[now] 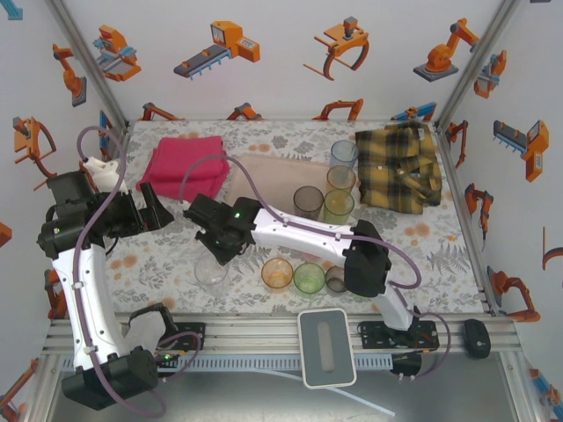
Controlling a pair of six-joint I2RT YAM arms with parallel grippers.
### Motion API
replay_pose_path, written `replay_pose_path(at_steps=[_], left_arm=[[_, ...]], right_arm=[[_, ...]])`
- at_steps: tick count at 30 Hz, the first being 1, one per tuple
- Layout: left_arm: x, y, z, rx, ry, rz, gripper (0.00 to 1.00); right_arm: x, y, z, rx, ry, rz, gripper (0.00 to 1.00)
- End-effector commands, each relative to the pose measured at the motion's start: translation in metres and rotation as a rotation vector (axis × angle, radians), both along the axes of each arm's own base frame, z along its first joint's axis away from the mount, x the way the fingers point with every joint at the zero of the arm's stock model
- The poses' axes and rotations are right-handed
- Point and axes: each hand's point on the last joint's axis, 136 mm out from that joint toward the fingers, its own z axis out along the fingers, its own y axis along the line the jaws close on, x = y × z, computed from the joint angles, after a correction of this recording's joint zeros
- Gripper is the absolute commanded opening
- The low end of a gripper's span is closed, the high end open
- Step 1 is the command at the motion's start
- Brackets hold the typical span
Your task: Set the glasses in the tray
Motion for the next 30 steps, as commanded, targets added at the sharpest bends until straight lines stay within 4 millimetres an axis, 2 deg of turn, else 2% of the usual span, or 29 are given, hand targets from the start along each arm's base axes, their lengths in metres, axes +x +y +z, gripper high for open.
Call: replay_pose_path(at_steps=[1,6,12,17,22,27,30], left_arm=[[-0.003,-0.003,0.007,-0.023,-0.013,0.001,0.97],[-0.003,-0.002,0.005,-0.019,-0.017,0.007,0.97],[-0.001,-0.001,0.007,-0.020,-0.020,0.005,0.97],[0.000,-0.001,0.009,-0.018,-0.023,0.003,0.97],[-0.001,-0.001,0.006,-0.013,-0.021,0.003,0.97],[-0.002,-0.003,0.003,-0.025,-0.014,-0.003,0.97],[-0.002,-0.002,0.002,-0.022,-0.011,0.000,0.97]], right_arm=[[0.005,-0.001,0.009,-0.012,-0.047,0.005,0.13],[0.007,-0.002,0.013,-0.030,-0.071,0.030,0.03],[0.014,-0.001,0.024,-0.028,-0.098,0.039,0.00],[0.036,-0.011,0.053,0.012,-0.114,0.016,0.00],[0.082,-0.035,0.100,0.058,-0.190,-0.039,0.00],[0.158,-0.088,0.131,0.041,-0.304,-0.160,0.01],[0.204,-0.127,0.140,0.023,-0.350,-0.259,0.01]])
